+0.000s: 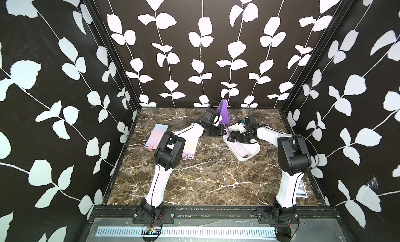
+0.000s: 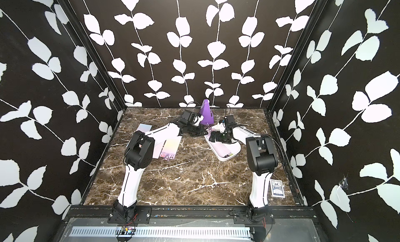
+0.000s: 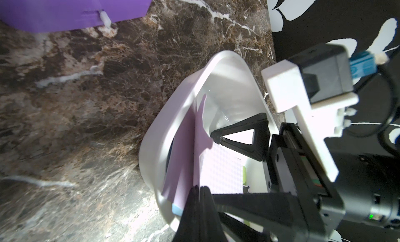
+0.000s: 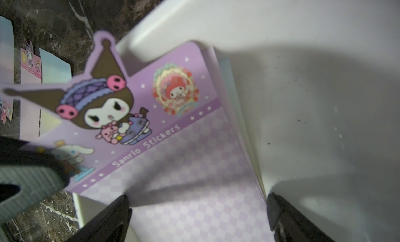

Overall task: Take the stickers out of the storage box
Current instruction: Pick up the sticker from the storage box.

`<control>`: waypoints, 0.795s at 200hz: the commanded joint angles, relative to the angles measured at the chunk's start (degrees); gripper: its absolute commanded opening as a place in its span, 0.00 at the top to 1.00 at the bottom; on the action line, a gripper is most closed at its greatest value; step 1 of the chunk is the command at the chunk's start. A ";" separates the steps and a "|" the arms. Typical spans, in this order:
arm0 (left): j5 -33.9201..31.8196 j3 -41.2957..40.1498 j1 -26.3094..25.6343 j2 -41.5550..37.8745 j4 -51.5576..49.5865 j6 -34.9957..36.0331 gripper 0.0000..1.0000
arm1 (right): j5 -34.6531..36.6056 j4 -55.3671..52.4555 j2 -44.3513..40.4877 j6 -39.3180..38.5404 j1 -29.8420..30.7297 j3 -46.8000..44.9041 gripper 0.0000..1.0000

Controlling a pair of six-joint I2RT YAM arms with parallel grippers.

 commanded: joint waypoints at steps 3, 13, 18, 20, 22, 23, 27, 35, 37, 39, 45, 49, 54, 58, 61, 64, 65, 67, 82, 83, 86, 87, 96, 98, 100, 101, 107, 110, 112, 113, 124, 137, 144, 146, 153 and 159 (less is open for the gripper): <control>1.87 2.10 -0.57 -0.47 1.65 -0.38 1.00 | 2.34 -4.68 -1.94 -0.04 -0.66 -1.30 0.01; 2.11 2.10 -0.57 -0.52 2.02 -0.64 1.00 | 2.63 -4.52 -2.56 -0.03 -1.05 -1.67 0.01; 2.21 2.10 -0.57 -0.52 2.11 -0.74 1.00 | 2.62 -4.41 -2.90 -0.05 -1.31 -1.95 0.01; 2.28 2.10 -0.57 -0.52 2.18 -0.77 1.00 | 2.56 -4.36 -3.08 -0.03 -1.42 -2.13 0.01; 2.37 2.10 -0.57 -0.52 2.20 -0.78 1.00 | 2.61 -4.23 -3.24 0.06 -1.44 -2.27 0.01; 2.38 2.10 -0.57 -0.52 2.20 -0.82 1.00 | 2.61 -4.21 -3.34 0.09 -1.45 -2.33 0.01; 2.47 2.10 -0.57 -0.58 2.29 -0.81 1.00 | 2.56 -3.94 -3.66 0.16 -1.61 -2.62 0.01; 2.56 1.95 -0.57 -0.67 2.50 -0.91 1.00 | 2.52 -3.40 -4.44 0.40 -1.82 -3.30 0.01; 2.57 1.93 -0.57 -0.69 2.54 -0.88 1.00 | 2.53 -3.36 -4.65 0.41 -1.92 -3.39 0.01; 2.57 1.86 -0.57 -0.74 2.62 -1.00 1.00 | 2.49 -3.26 -4.88 0.41 -1.96 -3.55 0.01; 2.65 1.71 -0.57 -0.87 2.81 -1.04 1.00 | 2.39 -3.16 -5.51 0.56 -2.14 -3.91 0.01; 2.74 1.61 -0.52 -0.95 2.94 -1.09 1.00 | 2.48 -3.08 -5.90 0.60 -2.20 -4.10 0.01; 2.75 1.53 -0.54 -1.11 3.06 -1.06 1.00 | 2.38 -3.01 -6.50 0.66 -2.34 -4.35 0.01; 2.75 1.49 -0.51 -1.21 3.16 -1.05 1.00 | 2.38 -2.99 -6.94 0.69 -2.46 -4.46 0.01; 2.75 1.40 -0.49 -1.30 3.17 -1.05 1.00 | 2.36 -3.00 -7.29 0.65 -2.47 -4.62 0.01; 2.75 1.40 -0.48 -1.37 3.24 -1.05 1.00 | 2.46 -3.09 -7.66 0.72 -2.50 -4.69 0.01; 2.70 1.40 -0.48 -1.39 3.25 -1.05 1.00 | 2.45 -3.02 -7.79 0.73 -2.50 -4.73 0.01; 2.74 1.40 -0.48 -1.46 3.26 -1.05 1.00 | 2.51 -3.06 -8.04 0.76 -2.62 -4.76 0.01; 2.75 1.33 -0.49 -1.81 3.64 -1.21 1.00 | 2.35 -3.43 -9.88 0.74 -3.10 -4.95 0.01; 2.75 1.36 -0.49 -1.87 3.71 -1.26 1.00 | 2.35 -3.46 -9.99 0.74 -3.11 -4.95 0.01; 2.75 1.32 -0.42 -1.98 3.84 -1.30 1.00 | 2.25 -3.62 -10.40 0.75 -3.26 -5.00 0.01; 2.75 1.31 -0.41 -2.00 3.90 -1.31 1.00 | 2.26 -3.60 -10.52 0.74 -3.24 -4.98 0.01; 4.95 1.06 -0.35 -2.26 4.29 -1.53 1.00 | 2.02 -3.91 -11.57 0.69 -3.64 -5.01 0.01; 5.06 1.05 -0.32 -2.34 4.37 -1.54 1.00 | 1.96 -3.92 -11.80 0.70 -3.65 -5.01 0.01; 5.04 1.11 -0.31 -2.40 4.44 -1.56 1.00 | 1.86 -4.04 -12.12 0.68 -3.74 -5.01 0.01; 5.08 1.08 -0.31 -2.47 4.42 -1.52 1.00 | 1.80 -4.03 -12.21 0.66 -3.78 -4.98 0.01; 5.25 0.93 -0.24 -2.76 4.51 -1.49 1.00 | 1.43 -4.23 -12.91 0.73 -4.04 -5.01 0.01; 5.29 0.85 -0.22 -2.86 4.61 -1.41 1.00 | 1.24 -4.22 -13.21 0.72 -4.19 -5.03 0.01; 5.16 0.75 -0.22 -2.99 4.61 -1.33 1.00 | 1.05 -4.24 -13.35 0.71 -4.36 -5.01 0.01; 5.19 0.73 -0.22 -3.03 4.64 -1.28 1.00 | 1.00 -4.26 -13.45 0.68 -4.35 -4.98 0.01; 4.90 0.22 -0.01 -3.62 5.05 -0.87 1.00 | -0.38 -3.80 -14.28 0.59 -4.94 -5.23 0.01; 5.50 -0.77 0.21 -4.43 6.55 -0.94 1.00 | -3.52 -2.83 -14.56 1.31 -6.12 -5.70 0.01; 6.01 -1.41 0.31 -4.91 7.52 -1.21 1.00 | -5.57 -2.28 -14.63 1.77 -6.89 -6.15 0.01; 6.11 -1.55 0.37 -5.02 7.69 -1.26 1.00 | -6.28 -2.00 -14.63 1.89 -7.14 -6.30 0.01; 6.83 -2.15 0.49 -5.45 8.75 -1.48 1.00 | -8.08 -0.27 -15.15 2.77 -7.78 -7.28 0.01; 7.67 -2.62 0.61 -5.76 9.53 -1.54 1.00 | -9.20 1.24 -15.61 3.62 -8.21 -8.16 0.01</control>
